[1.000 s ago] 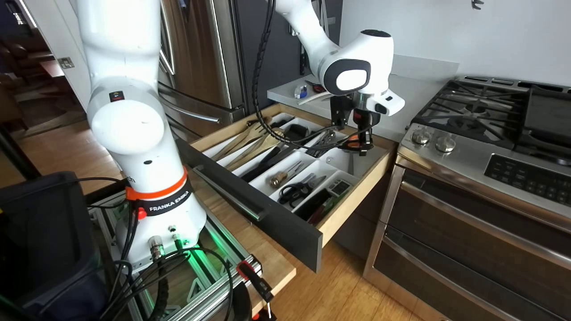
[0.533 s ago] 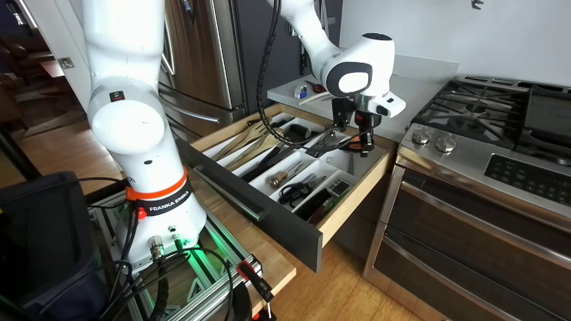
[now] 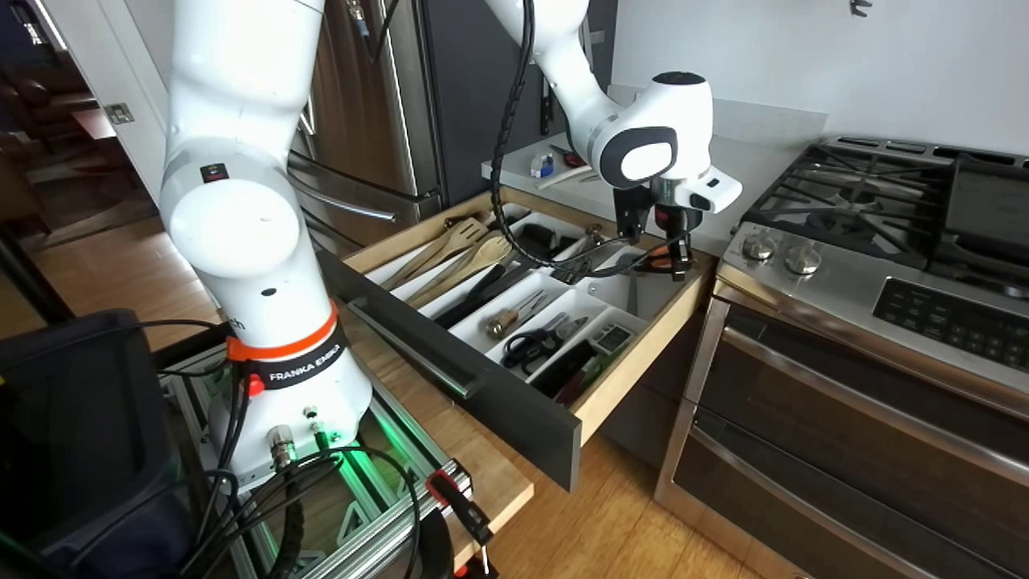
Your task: Put the black and red pair of scissors in the right compartment of the drawer
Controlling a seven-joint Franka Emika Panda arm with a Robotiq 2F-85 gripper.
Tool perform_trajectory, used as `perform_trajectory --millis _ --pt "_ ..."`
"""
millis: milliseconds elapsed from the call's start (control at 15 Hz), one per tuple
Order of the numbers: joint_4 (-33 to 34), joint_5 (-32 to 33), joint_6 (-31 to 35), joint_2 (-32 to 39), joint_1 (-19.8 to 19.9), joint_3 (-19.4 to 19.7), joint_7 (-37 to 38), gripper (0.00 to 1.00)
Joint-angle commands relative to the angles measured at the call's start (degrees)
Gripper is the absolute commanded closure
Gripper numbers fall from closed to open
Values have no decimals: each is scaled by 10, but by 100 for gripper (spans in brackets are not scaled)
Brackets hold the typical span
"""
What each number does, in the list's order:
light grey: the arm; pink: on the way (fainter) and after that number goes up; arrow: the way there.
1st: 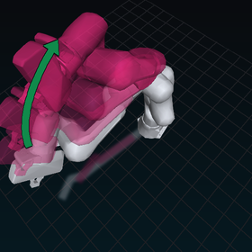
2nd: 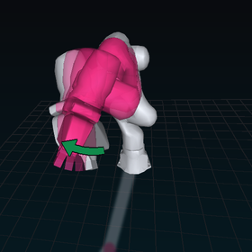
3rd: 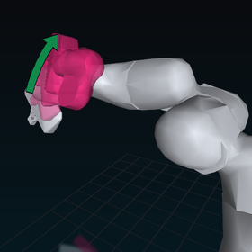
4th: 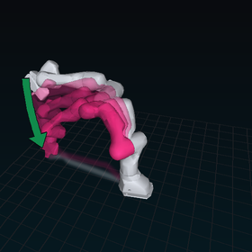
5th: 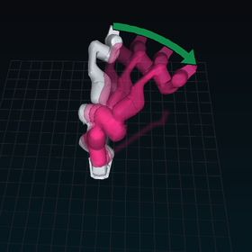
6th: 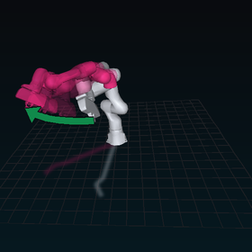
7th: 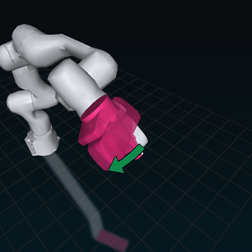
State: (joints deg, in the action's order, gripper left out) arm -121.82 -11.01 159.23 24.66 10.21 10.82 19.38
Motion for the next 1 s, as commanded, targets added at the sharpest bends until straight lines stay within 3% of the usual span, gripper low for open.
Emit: perform_trajectory --millis 0,600,733,933 --pt "41 -3 19 45 -12 16 27 98" --pt "55 22 24 75 -52 39 39 98" --pt "54 27 20 74 -60 43 39 65" --pt "53 21 23 72 -63 35 31 42"
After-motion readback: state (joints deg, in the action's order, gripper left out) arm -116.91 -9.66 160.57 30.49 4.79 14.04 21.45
